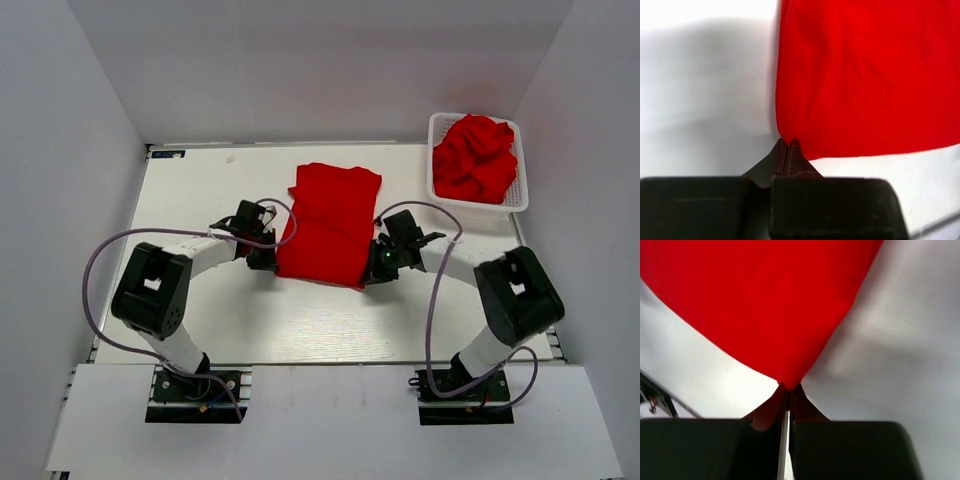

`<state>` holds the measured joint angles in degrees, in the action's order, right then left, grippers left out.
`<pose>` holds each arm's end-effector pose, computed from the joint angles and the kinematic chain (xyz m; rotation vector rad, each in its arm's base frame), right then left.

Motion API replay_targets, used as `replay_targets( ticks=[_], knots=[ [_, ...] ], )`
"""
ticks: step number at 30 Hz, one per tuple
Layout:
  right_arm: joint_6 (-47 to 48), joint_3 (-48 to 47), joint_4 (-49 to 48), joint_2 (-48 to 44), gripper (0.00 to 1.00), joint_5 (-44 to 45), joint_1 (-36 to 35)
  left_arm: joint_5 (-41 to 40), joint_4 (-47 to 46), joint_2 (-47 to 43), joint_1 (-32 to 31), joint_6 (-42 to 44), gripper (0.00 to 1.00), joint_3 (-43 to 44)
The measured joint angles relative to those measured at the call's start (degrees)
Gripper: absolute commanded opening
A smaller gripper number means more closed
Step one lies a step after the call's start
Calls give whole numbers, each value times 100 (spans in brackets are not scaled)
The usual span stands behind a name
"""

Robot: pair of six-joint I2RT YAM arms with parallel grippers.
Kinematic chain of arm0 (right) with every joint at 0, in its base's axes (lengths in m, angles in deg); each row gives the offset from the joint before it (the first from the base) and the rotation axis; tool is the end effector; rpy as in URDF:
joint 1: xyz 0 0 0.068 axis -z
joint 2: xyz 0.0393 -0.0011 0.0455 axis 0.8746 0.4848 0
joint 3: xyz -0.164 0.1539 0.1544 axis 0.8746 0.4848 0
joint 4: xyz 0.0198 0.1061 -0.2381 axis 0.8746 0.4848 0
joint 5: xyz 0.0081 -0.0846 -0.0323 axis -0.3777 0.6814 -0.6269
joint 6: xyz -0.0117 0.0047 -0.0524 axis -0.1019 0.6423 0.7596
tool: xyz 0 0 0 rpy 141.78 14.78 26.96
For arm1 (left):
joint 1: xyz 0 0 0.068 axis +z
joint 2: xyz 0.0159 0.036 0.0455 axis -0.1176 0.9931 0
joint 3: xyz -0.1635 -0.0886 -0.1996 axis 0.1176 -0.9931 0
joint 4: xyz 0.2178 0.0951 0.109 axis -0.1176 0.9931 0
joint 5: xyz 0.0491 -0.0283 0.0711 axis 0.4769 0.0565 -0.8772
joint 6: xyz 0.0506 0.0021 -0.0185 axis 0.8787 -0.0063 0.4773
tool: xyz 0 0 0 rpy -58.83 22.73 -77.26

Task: Fold and stack the t-shirts
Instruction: Grab one side of the 2/3 rectangular tshirt with both arms, then fold the long partially folded tshirt into a neat square

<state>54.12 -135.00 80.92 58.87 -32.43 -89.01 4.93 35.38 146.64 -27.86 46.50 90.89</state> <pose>0.2707 0.1573 0.1496 -0.1357 2.6664 0.7904 0.2990 -0.1227 0.1520 0.0717 2.7201 -0.4886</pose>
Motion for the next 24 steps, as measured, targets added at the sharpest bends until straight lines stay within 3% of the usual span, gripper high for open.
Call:
replay_targets(
  ticks=[6, 13, 19, 24],
  knots=[
    [271, 313, 1373, -1624, 0, 153, -258, 223, 1121, -1447, -428, -350, 0, -684],
    [619, 70, 2872, -2529, 0, 76, -299, 494, 2111, -3014, -623, -577, 0, -321],
    [793, -935, 3320, -2374, 0, 442, -282, 201, 2260, -2946, -678, -579, 0, 566],
    [780, -1655, 3263, -2004, 0, 1010, -195, -542, 2319, -2264, -658, -688, 0, 1381]
  ],
)
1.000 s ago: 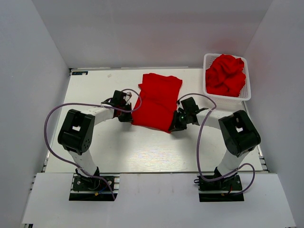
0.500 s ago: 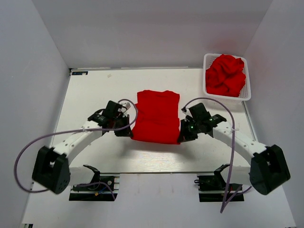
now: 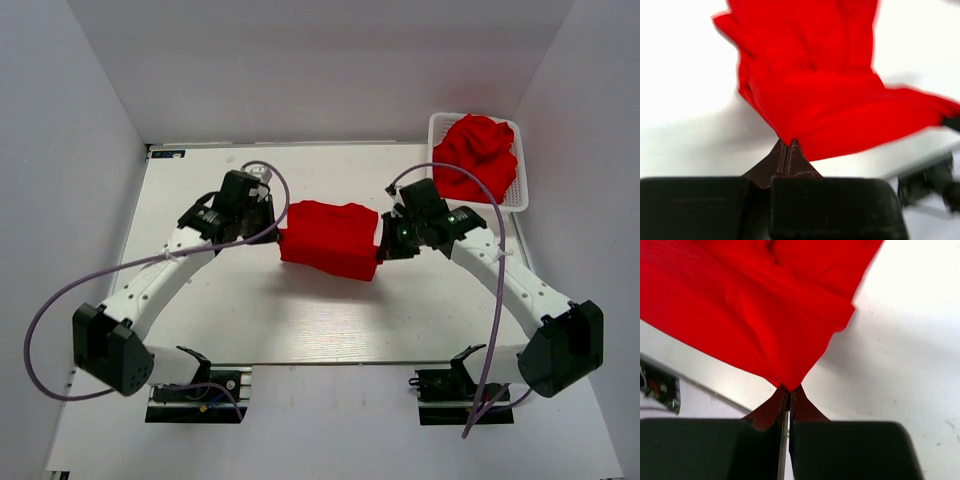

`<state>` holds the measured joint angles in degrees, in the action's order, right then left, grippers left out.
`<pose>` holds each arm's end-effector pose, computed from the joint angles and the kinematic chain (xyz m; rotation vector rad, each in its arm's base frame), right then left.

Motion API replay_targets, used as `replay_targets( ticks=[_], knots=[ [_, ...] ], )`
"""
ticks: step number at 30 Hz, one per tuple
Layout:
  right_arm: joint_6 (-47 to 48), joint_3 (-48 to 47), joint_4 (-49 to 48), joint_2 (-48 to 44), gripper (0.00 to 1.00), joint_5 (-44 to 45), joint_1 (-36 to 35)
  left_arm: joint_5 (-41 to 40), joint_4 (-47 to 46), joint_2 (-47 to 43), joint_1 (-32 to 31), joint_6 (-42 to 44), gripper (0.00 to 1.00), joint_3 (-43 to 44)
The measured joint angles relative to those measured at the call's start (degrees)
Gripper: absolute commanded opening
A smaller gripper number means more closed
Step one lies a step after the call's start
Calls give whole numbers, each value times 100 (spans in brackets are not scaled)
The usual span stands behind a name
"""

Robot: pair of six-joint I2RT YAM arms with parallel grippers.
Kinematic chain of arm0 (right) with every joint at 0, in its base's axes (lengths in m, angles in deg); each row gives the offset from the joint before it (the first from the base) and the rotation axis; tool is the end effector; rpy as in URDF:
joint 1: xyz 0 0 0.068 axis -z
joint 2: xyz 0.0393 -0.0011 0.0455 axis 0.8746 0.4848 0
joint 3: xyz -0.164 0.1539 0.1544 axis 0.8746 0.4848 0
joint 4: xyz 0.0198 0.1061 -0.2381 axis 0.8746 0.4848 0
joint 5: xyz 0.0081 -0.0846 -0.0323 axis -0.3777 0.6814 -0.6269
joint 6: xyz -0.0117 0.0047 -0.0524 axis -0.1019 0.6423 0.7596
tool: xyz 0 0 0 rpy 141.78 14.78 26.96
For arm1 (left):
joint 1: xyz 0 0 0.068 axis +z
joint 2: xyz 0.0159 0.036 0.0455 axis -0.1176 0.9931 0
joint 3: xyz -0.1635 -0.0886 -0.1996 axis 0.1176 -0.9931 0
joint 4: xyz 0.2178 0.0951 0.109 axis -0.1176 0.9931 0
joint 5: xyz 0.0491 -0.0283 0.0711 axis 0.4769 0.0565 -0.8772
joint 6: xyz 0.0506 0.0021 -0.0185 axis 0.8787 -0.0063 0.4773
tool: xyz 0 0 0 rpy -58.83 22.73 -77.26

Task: Fold and stack the t-shirts
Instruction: Fold the long partially folded tshirt into a neat square

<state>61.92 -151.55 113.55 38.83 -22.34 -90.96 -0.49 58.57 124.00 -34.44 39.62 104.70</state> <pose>0.2302 0.1392 0.2972 -0.2847 2.5373 0.5658 0.2406 -0.1302 0.3133 0.0463 2.5016 -0.5453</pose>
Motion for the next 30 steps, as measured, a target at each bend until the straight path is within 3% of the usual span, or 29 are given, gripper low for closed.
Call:
replay_targets(
  ticks=[11, 30],
  knots=[
    [-52, -713, -481, 1108, 0, 229, 522, -1255, 120, 2028, 101, -302, 0, 1727],
    [11, -1482, -1161, 2430, 0, -525, 1379, -1377, 120, 3976, 319, -70, 0, 3685]
  ],
)
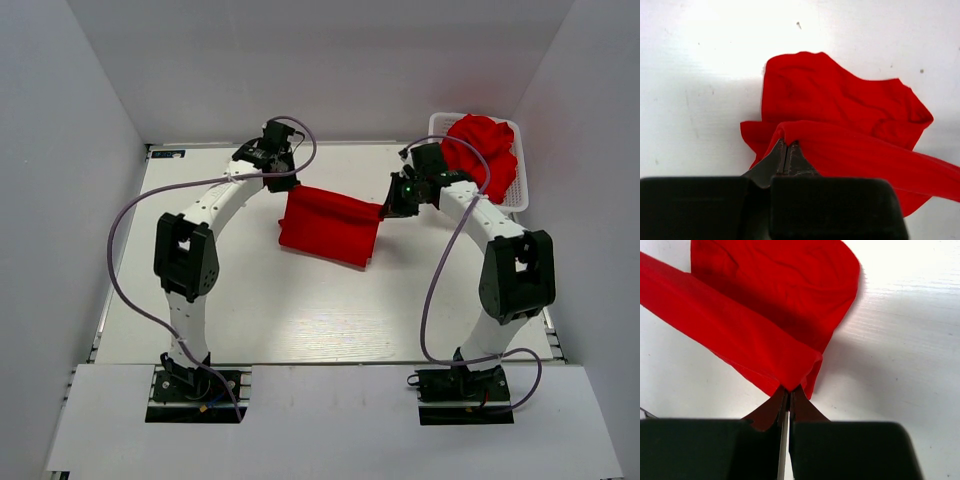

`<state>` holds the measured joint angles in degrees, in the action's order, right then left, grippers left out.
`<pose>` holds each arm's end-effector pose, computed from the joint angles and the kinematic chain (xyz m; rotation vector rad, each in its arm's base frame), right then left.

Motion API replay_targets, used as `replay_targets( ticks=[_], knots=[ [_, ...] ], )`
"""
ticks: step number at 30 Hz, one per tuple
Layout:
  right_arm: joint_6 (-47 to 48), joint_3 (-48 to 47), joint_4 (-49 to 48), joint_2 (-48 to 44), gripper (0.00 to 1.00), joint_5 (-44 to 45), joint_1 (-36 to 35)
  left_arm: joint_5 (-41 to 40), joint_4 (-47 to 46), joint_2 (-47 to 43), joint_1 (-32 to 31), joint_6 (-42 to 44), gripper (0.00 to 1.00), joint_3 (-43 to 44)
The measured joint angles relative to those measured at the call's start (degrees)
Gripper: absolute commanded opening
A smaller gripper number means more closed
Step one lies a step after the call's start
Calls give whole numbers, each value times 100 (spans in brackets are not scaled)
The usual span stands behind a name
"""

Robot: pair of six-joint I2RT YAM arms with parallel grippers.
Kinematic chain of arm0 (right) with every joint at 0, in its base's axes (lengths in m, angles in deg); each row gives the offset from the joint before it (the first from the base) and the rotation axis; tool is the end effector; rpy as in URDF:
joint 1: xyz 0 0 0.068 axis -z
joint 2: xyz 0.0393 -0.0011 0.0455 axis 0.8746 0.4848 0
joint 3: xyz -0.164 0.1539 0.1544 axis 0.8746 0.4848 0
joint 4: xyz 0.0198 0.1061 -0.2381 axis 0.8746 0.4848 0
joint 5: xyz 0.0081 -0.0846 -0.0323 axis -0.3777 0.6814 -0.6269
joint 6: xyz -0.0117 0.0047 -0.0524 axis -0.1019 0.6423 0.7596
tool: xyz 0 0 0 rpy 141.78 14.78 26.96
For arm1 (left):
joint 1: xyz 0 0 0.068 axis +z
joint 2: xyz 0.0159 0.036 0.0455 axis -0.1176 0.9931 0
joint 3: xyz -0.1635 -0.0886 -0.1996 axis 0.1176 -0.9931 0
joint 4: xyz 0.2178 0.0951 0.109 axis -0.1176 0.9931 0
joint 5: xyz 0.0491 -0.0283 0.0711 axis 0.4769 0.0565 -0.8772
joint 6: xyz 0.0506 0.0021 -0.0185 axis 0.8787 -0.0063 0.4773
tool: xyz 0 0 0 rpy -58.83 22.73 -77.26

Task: Fold and stack the t-shirts
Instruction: Fold the long partially folded tshirt into a neat square

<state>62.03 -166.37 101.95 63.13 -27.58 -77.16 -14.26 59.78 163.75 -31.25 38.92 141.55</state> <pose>0.3641 0.1147 0.2649 -0.0271 2.4938 0.5906 0.4091 -0.1808 0.2809 -0.1435 2.4965 -0.2140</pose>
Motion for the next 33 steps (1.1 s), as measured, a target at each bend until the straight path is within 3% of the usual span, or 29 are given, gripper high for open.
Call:
replay_targets(
  ticks=[10, 11, 12, 13, 14, 18, 23, 33],
  knots=[
    [68, -557, -275, 1051, 0, -468, 275, 173, -149, 1088, 181, 103, 0, 874],
    [103, -717, -310, 1259, 28, -522, 306, 195, -153, 1196, 210, 101, 15, 955],
    [98, -868, -365, 1464, 49, -555, 326, 201, -164, 1344, 243, 103, 37, 1082],
    [138, -1073, -358, 1694, 86, -595, 345, 208, -162, 1506, 280, 118, 74, 1259],
    [122, -1279, -361, 1904, 90, -608, 367, 201, -173, 1683, 328, 127, 100, 1478],
    [243, -2267, -243, 2647, 90, -503, 459, 260, -256, 2103, 601, 136, 100, 2009],
    [369, -2592, -197, 2514, 90, -385, 505, 494, -603, 1934, 887, 332, 100, 1711],
    [455, -767, -551, 984, 90, -487, 474, 1167, -761, 1554, 592, 1412, 100, 352]
  ],
)
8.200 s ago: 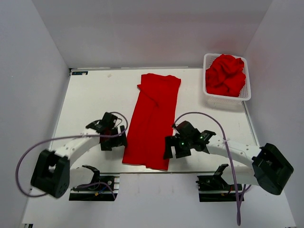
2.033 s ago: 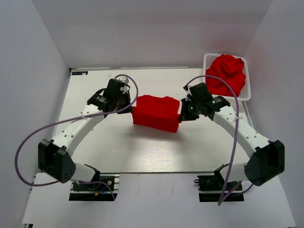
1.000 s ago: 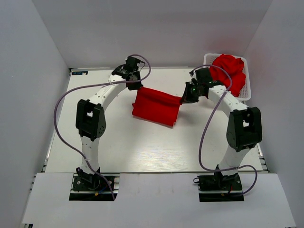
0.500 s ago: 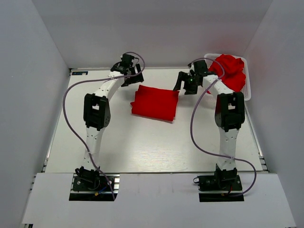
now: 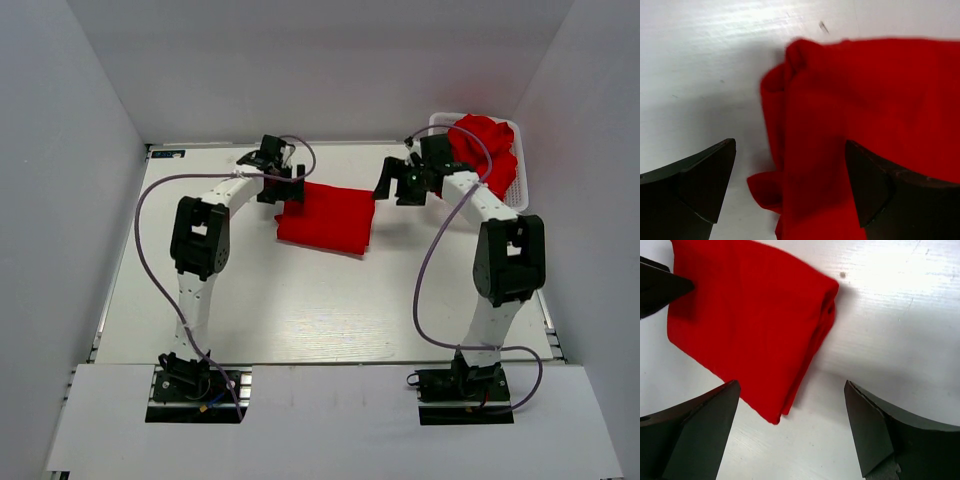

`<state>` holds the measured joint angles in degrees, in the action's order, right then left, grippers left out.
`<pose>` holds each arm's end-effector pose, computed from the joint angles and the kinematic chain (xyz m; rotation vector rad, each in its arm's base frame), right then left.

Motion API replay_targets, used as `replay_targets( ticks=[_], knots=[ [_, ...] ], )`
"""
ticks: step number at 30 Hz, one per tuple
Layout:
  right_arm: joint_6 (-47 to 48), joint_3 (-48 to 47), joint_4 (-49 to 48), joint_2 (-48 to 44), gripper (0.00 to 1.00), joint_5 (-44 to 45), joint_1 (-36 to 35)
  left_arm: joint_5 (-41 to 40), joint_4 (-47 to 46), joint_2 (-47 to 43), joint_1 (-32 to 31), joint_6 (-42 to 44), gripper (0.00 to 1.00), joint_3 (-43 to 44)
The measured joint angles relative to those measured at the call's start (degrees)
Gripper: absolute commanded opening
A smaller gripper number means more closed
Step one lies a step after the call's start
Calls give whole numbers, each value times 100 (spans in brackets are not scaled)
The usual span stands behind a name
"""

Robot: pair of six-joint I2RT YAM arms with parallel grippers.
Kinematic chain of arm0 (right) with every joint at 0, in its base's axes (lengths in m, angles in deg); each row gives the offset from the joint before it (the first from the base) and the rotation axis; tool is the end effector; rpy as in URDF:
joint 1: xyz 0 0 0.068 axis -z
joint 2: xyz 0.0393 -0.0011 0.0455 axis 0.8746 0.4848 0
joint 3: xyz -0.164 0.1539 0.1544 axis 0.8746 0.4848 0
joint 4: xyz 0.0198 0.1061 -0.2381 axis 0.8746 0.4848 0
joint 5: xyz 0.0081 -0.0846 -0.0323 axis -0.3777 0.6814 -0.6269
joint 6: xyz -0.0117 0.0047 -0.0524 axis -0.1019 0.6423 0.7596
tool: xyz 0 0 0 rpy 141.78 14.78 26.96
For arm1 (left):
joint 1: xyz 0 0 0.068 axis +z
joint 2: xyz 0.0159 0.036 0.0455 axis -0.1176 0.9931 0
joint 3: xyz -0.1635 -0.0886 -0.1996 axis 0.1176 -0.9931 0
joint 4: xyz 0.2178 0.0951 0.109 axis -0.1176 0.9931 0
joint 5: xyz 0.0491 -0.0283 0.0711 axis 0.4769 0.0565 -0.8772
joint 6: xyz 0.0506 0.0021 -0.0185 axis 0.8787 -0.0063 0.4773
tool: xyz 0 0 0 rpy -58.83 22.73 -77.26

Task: Fold and stack the t-shirts
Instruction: Fold the long partially folded tshirt into a neat square, then put the neatly folded tshirt into the corner of the board with the left arm

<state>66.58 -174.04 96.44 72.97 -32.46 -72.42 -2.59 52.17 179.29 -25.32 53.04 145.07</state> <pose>0.4177 0.0964 0.2494 -0.0744 2.4137 0.6304 0.4717 -0.1607 0.1849 0.1211 2.6005 -0.2942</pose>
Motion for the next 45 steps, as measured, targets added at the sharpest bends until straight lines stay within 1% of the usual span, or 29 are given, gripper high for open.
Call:
replay_targets(
  ticks=[1, 5, 6, 8, 9, 10, 11, 13, 14, 22, 26, 30, 36, 41, 45],
  knots=[
    [0, 197, -66, -131, 90, 0, 0, 28, 0, 2, -48, 55, 100, -76],
    [-7, 695, -155, -540, 90, 46, 4, 179, 11, 2, -157, 219, 87, -245],
    [-7, 804, -170, -647, 90, 63, 4, 197, 11, 11, -164, 243, 76, -245],
    [-9, 988, -203, -868, 90, 129, 7, 236, -15, 20, -164, 256, 58, -245],
    [-7, 1062, -219, -964, 90, 144, 9, 254, -22, 26, -164, 271, 42, -245],
    [-9, 1121, -210, -1064, 90, 151, 11, 282, -37, 42, -166, 284, 32, -245],
    [-7, 1178, -221, -1172, 90, 162, 13, 334, -42, 61, -170, 350, 16, -245],
    [-7, 1263, -227, -1329, 90, 186, 15, 424, -76, 79, -177, 382, 3, -267],
    [-9, 1311, -227, -1408, 90, 197, 20, 446, -85, 79, -179, 417, 0, -293],
    [-7, 1641, -219, -1941, 90, 275, 114, 444, -223, 31, -33, 743, 0, -433],
    [-4, 1665, -221, -2133, 90, 332, 173, 120, -293, -157, 179, 881, 0, -678],
    [17, 1718, -236, -2218, 90, 350, 210, -404, -133, -181, 531, 988, 0, -601],
    [57, 1740, -199, -2212, 90, 452, 227, -1342, 120, -179, 1196, 1309, 0, -216],
    [120, 1685, -144, -2076, 90, 564, 247, -1847, 273, 107, 1707, 1709, 0, 715],
    [122, 1672, -107, -1836, 90, 669, 271, -2181, 271, 352, 2037, 2020, 0, 1233]
  ],
)
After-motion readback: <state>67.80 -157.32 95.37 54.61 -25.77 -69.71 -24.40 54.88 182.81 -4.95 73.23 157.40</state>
